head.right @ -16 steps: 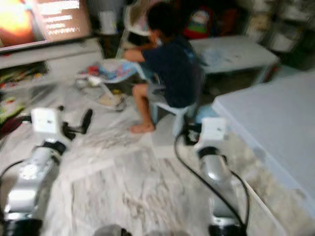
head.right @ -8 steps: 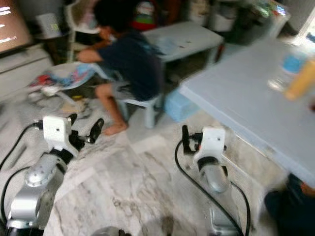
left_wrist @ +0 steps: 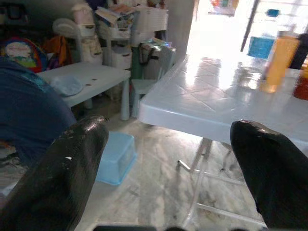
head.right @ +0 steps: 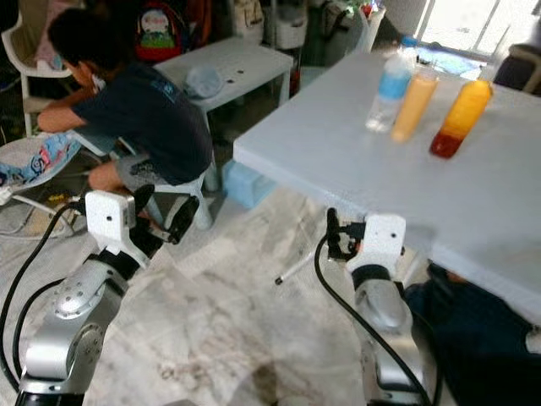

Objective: Restocking fridge

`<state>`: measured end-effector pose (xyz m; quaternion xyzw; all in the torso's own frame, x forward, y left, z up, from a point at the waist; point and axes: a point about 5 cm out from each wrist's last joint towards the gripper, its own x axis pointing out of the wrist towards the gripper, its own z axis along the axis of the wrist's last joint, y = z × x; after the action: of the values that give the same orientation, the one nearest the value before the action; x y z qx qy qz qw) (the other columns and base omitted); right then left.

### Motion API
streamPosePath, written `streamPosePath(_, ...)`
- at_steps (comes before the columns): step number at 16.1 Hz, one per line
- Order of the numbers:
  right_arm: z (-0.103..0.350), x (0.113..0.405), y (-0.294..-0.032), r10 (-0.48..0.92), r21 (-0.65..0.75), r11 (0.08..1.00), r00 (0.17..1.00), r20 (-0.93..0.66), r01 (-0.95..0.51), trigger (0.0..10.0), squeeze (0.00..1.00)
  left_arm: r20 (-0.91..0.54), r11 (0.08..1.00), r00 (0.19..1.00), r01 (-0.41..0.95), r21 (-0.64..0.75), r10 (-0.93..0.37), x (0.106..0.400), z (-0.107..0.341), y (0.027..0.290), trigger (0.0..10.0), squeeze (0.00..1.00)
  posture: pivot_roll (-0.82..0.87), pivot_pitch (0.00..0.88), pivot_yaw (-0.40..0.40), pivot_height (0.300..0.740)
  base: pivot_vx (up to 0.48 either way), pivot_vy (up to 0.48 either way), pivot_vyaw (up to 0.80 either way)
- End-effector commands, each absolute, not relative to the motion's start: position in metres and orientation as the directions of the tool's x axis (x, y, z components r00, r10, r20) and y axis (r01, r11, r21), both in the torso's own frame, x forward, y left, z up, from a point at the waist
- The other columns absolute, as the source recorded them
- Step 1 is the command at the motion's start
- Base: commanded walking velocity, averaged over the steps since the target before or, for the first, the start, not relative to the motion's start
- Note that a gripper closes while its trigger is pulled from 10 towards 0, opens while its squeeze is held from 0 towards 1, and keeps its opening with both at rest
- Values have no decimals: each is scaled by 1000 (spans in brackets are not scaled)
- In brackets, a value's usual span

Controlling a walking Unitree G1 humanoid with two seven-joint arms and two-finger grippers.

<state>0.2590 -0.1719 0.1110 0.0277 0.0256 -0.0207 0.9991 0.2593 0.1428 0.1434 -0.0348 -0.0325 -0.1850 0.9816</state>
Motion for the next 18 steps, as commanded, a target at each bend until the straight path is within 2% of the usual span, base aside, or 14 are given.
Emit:
streamPosePath(1,121,264,-165,-11,24,1000,1000,-16,11,10000,0,87,923,923,379,-61,-374,258,148,143,10000,0,2,27,23,740,446,0,0)
streamPosePath(2,123,266,-165,-16,-11,1000,1000,-10,16,10000,0,92,921,921,385,-63,-379,259,149,142,10000,0,-1,29,22,740,480,0,0)
streamPosePath(4,125,266,-167,-13,22,1000,1000,-2,13,10000,0,94,920,920,387,-63,-381,259,150,140,10000,0,-3,40,11,740,480,0,0)
streamPosePath(8,124,262,-165,-8,-11,1000,1000,-6,7,10000,0,78,922,922,383,-51,-379,256,146,140,10000,0,1,53,11,740,480,0,-783)
streamPosePath(11,134,267,-162,-3,-15,1000,1000,25,4,10000,0,63,975,973,220,34,-222,257,148,158,10000,0,27,80,8,740,386,0,-800)
streamPosePath(13,143,269,-159,3,-13,1000,999,48,-3,10000,0,47,985,985,165,44,-167,253,148,175,10000,0,46,94,5,740,0,0,-800)
streamPosePath(14,143,268,-159,3,-14,1000,999,50,-2,10000,0,26,983,989,143,112,-147,250,145,178,10000,0,42,94,1,740,0,0,-800)
streamPosePath(15,141,267,-158,6,-22,1000,999,46,-5,10000,0,14,979,981,190,72,-191,249,141,173,10000,0,39,91,1,740,0,0,-800)
streamPosePath(18,138,264,-159,-1,-23,1000,999,37,1,10000,0,38,987,987,155,41,-157,252,141,166,10000,0,22,61,11,740,0,0,-800)
